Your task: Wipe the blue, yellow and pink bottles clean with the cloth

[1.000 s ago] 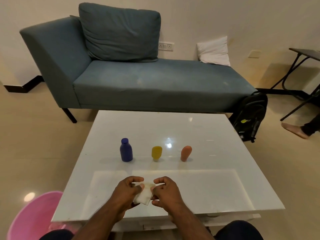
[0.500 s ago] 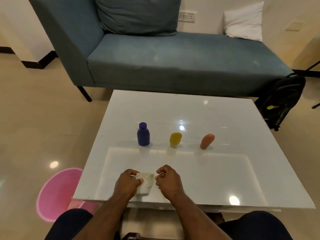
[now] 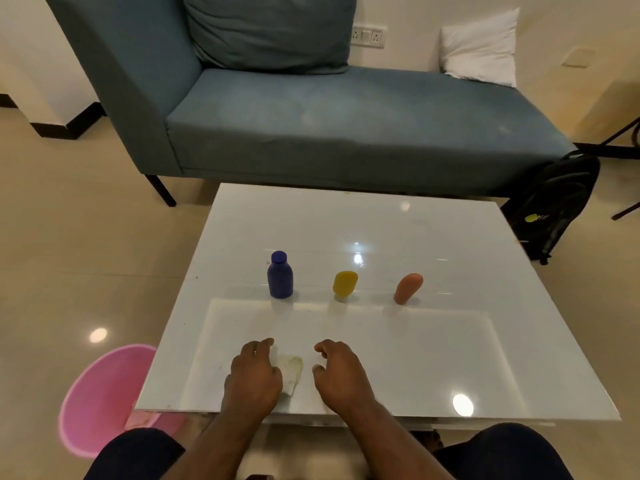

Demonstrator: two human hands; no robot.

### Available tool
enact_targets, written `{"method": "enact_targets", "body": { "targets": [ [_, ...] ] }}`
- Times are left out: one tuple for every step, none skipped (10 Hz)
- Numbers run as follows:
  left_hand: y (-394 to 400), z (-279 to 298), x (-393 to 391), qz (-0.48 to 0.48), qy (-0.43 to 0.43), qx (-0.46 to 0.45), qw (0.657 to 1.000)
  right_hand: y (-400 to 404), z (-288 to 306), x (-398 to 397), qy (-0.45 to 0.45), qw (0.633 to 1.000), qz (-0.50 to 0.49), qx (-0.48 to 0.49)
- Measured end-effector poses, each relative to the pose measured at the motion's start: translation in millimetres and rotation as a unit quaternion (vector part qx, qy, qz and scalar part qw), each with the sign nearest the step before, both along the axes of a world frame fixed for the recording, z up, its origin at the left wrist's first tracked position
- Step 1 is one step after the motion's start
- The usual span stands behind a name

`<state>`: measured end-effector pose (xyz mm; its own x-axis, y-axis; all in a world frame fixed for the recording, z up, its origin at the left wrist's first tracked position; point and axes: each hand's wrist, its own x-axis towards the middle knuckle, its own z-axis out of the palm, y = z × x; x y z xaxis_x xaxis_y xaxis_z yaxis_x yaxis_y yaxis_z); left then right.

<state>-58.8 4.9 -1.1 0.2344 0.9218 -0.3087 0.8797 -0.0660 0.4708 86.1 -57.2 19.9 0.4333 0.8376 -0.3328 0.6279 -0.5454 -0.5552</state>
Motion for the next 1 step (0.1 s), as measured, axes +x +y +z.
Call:
{"method": "enact_targets", "body": {
  "targets": [
    [-11.8, 17.5, 8.9, -0.058, 0.067, 0.042, 0.995, -10.5, 16.2, 8.9, -0.032, 0.999, -0.01, 0.014]
  ]
}}
